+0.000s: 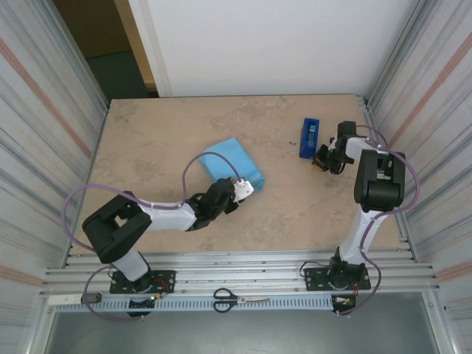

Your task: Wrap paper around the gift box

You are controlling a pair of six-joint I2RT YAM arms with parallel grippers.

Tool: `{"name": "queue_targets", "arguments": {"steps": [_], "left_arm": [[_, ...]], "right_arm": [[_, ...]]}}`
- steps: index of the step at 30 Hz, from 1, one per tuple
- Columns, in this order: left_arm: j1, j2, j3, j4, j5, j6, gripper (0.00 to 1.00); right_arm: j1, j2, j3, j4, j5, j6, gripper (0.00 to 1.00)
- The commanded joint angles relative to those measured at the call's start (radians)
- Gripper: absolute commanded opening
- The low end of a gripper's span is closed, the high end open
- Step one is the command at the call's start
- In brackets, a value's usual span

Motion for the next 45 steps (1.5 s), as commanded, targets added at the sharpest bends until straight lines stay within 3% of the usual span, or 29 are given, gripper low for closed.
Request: {"name": "queue_targets", "arguments": {"steps": [1,8,17,33,45], "left_arm": [[-0.014,0.064,-0.047,-0.138,0.069,-0.048,0.43],[-0.015,0.067,-0.048,-0.132,0.073,-0.055,0.44],[-0.016,0.074,-0.063,-0.117,0.073,-0.052,0.43],[-0.016,0.068,-0.085,-0.106,0.065,-0.070,0.43],[-0.015,0.074,-0.091,-0.095,0.067,-0.080,0.43]], "right_arm": [[-0.003,-0.064,-0.031,-0.034,-0.051,-0.023,0.00],[0.007,-0.294,-0.136,-0.098,-0.286,-0.057,0.00],[0.093,-0.471,-0.179,-0.163,-0.455,-0.057,0.00],[0.445,-0.368,-0.221,0.139,-0.516,0.132,0.00],[0.495,-0.329,-0.326,0.316,-0.573,0.217,0.00]]}}
